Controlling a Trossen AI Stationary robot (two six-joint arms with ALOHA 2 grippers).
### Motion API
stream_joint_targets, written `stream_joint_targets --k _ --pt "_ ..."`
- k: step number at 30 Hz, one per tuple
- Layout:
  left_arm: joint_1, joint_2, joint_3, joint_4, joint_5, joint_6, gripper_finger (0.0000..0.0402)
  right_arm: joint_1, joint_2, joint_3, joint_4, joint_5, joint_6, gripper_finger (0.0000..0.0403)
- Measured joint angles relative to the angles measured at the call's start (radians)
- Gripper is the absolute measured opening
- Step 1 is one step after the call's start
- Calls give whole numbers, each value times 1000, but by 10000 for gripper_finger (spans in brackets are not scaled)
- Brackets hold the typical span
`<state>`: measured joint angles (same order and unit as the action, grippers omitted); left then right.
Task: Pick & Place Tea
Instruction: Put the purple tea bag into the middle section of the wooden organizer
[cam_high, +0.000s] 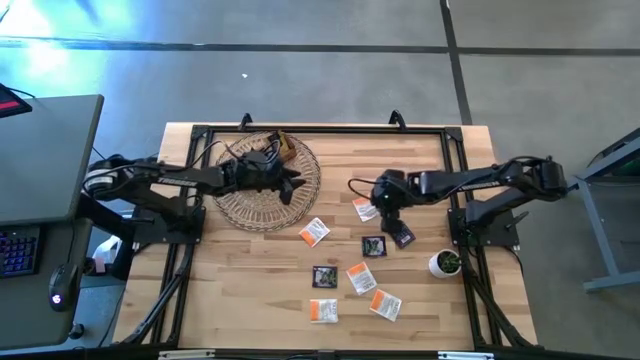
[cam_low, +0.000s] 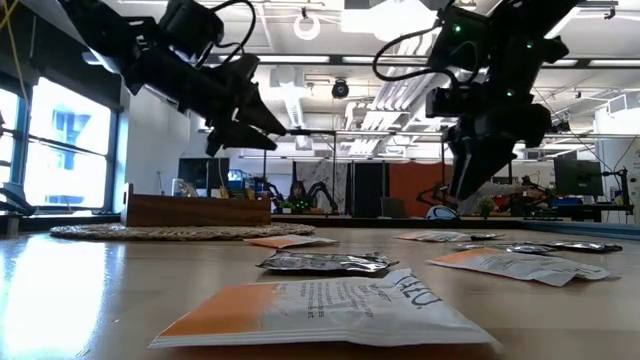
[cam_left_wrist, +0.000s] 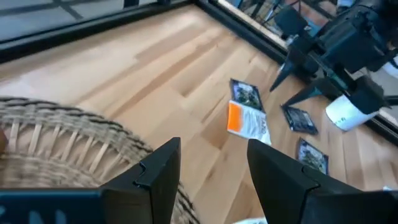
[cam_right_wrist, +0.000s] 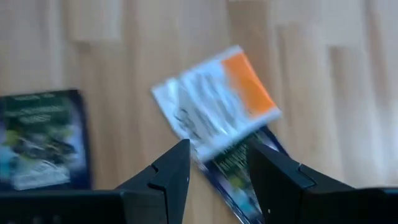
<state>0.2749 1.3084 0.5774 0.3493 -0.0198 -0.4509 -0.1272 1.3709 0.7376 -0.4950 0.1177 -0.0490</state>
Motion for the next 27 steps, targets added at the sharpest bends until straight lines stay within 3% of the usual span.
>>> stream_joint_targets --k 7,16,18,22,27 --pt "0 31 0 3 -1 1 184 -6 -2 0 -105 17 -205 154" --pt "0 32 0 1 0 0 184 -94 81 0 -36 90 -332 150" --pt "0 32 0 6 0 0 184 -129 90 1 -15 57 -360 150" --pt "0 32 0 8 4 0 184 -200 122 1 -21 -109 -383 152" --pt "0 32 0 15 4 1 184 -243 162 1 38 -106 -399 153"
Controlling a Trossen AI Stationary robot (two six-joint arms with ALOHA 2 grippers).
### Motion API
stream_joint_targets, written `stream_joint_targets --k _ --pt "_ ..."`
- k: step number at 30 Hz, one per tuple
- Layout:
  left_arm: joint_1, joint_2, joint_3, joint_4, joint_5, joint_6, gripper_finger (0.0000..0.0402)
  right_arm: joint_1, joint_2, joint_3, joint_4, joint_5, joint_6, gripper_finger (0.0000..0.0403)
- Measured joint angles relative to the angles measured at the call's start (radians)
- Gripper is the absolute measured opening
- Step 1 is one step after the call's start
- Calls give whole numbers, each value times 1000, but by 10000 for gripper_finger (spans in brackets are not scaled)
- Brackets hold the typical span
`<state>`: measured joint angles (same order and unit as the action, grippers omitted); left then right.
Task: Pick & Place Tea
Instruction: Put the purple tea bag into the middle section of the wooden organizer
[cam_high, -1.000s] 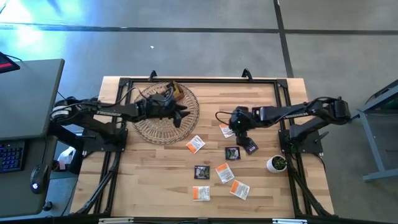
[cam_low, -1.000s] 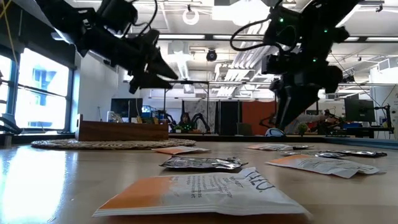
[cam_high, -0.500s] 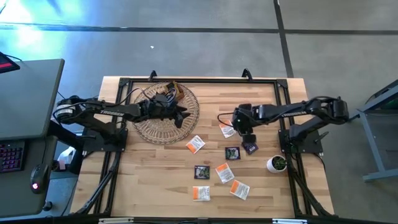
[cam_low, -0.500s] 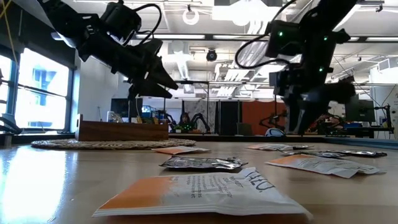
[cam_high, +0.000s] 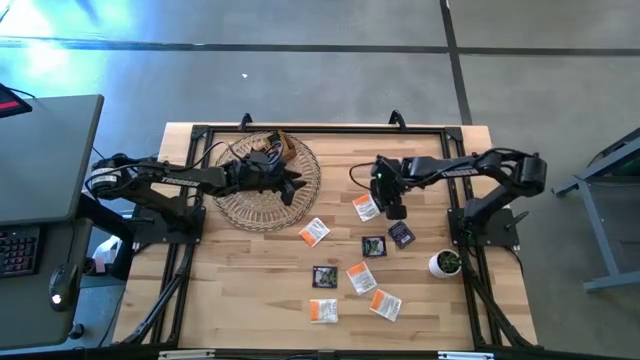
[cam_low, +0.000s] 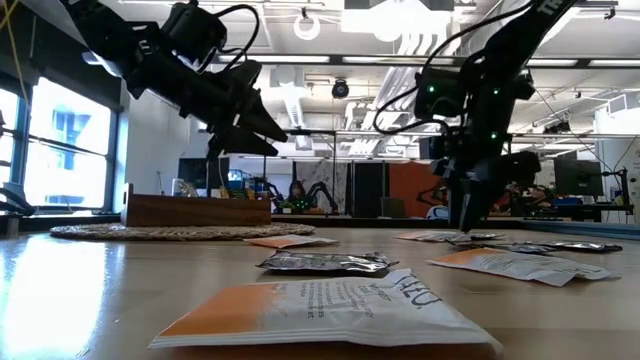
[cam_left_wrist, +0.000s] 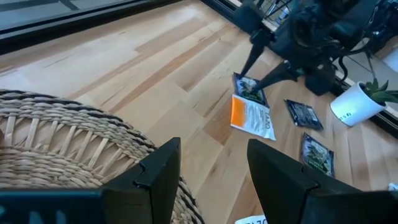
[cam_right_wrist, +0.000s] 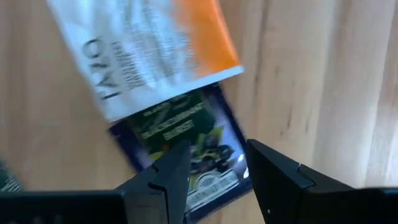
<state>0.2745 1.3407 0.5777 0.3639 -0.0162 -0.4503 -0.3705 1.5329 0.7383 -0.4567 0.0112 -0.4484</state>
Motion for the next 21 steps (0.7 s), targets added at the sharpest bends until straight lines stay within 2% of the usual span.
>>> stream_joint_targets --k 8,13,17,21 --pt "0 0 0 2 2 0 184 -30 96 7 58 -22 0 154" --pt "0 0 0 1 2 0 184 -30 109 7 62 -22 -2 148" --pt "0 0 0 1 2 0 184 -29 110 6 55 -35 4 113" --pt "0 0 0 1 2 0 184 -29 111 5 50 -56 40 49"
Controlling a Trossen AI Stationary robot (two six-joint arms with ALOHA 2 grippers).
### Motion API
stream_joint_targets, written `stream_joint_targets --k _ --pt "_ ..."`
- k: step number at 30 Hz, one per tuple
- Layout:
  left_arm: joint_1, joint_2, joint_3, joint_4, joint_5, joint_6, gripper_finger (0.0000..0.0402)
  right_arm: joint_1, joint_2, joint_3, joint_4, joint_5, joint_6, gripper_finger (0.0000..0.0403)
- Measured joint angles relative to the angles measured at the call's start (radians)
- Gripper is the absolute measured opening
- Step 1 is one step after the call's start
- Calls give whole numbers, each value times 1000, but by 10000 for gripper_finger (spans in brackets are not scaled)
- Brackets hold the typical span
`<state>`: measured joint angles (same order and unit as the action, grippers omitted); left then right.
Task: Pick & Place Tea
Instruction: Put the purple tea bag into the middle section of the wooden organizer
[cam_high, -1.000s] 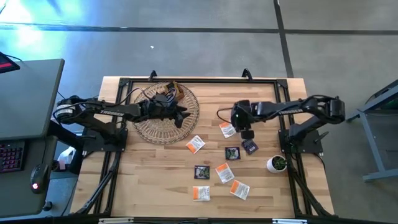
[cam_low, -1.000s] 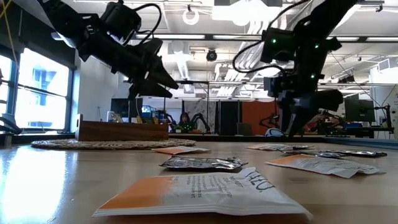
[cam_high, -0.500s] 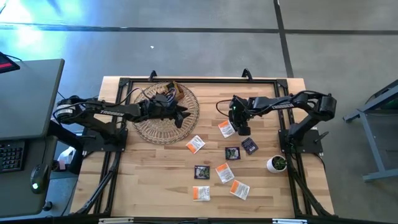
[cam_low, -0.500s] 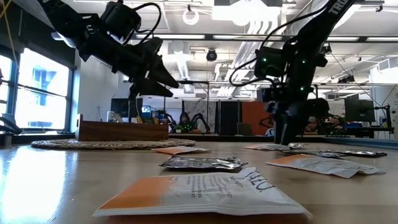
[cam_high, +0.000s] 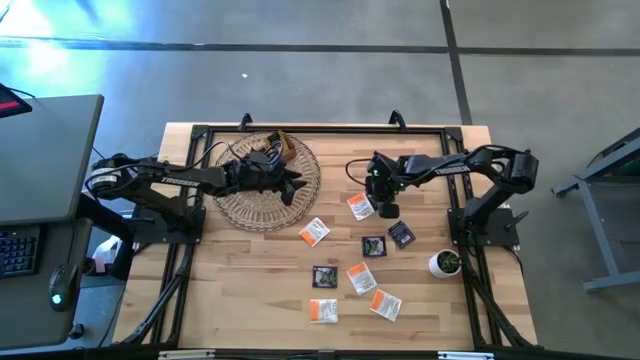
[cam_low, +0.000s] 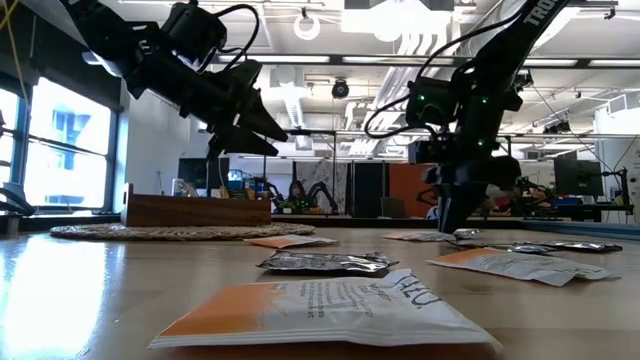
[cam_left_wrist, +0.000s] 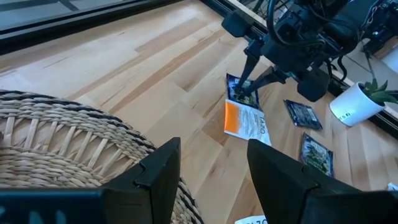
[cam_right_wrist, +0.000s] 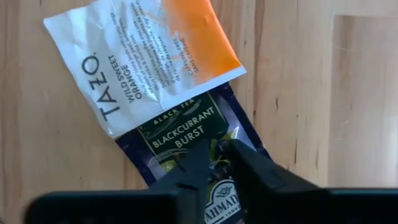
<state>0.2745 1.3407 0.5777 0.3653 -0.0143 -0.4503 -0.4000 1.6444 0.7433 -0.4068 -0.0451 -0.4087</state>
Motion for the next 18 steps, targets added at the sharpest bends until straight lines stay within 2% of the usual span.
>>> stream_joint_targets --k 3,8,11,15,18 --pt "0 0 0 0 0 0 184 2 0 0 1 -13 59 9" --pt "0 0 0 0 0 0 184 39 -4 -4 -2 -109 280 15" --pt "0 0 0 0 0 0 184 72 -31 -7 -10 -136 433 4" --pt "0 0 0 -1 0 0 184 120 -91 -14 -22 -72 724 7" --pt "0 0 0 -1 2 -2 184 137 -159 -12 -15 -51 796 6"
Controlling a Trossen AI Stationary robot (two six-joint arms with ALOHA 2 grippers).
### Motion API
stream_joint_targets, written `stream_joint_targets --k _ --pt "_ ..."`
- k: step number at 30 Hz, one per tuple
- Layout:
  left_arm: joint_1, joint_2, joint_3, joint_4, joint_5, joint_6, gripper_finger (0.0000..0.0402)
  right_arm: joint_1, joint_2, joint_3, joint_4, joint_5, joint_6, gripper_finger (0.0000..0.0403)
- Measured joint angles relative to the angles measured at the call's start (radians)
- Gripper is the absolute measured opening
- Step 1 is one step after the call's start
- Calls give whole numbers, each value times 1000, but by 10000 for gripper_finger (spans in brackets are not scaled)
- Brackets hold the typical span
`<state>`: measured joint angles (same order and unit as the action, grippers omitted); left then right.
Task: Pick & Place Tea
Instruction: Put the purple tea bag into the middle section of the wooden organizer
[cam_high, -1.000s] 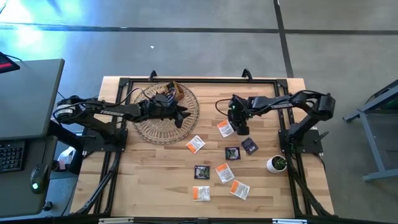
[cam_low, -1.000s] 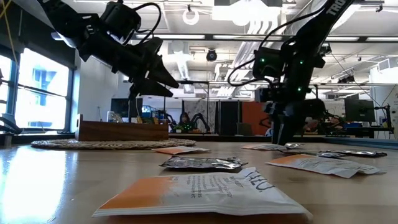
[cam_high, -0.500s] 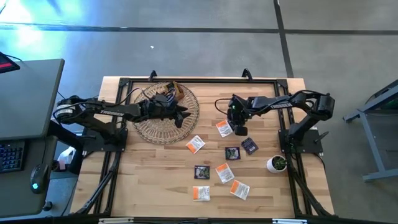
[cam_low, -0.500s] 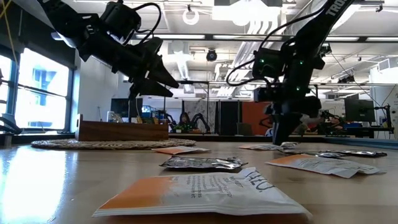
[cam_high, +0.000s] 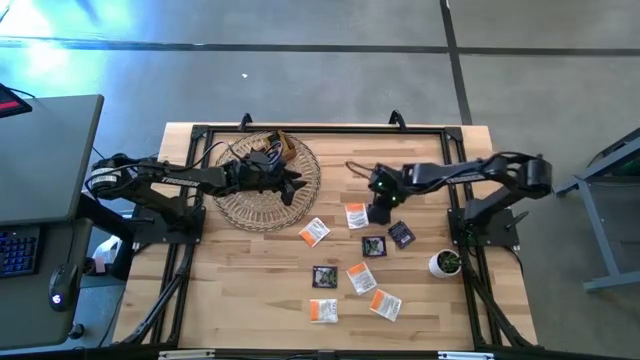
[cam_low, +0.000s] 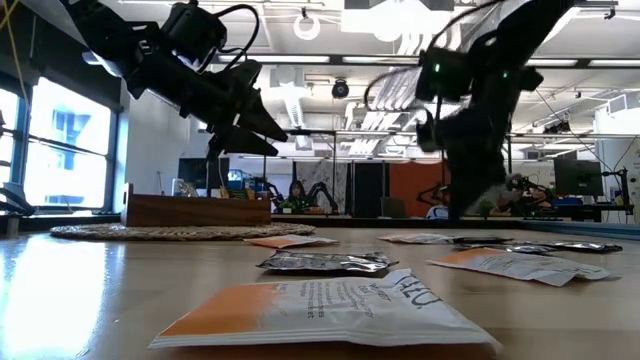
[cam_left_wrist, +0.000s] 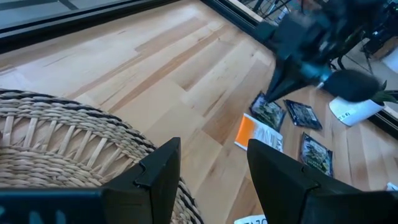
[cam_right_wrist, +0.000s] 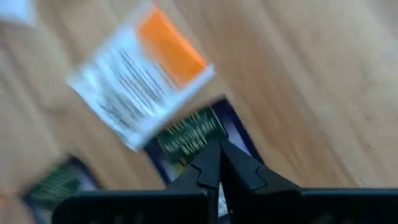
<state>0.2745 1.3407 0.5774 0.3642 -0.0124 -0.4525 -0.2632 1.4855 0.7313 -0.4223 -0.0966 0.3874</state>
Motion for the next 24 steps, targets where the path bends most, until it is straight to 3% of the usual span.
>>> stream_joint_targets --k 5,9,17,20,24 --pt "0 0 0 0 3 -2 184 15 -105 1 34 -20 -66 6" --pt "0 0 0 1 3 -4 184 32 -141 5 38 146 -299 24" --pt "0 0 0 1 3 -48 184 -25 -58 4 45 212 -358 109" --pt "0 0 0 1 3 -77 184 -44 -21 4 46 148 -390 143" --pt "0 0 0 1 2 -80 184 -51 9 5 46 -27 -451 177"
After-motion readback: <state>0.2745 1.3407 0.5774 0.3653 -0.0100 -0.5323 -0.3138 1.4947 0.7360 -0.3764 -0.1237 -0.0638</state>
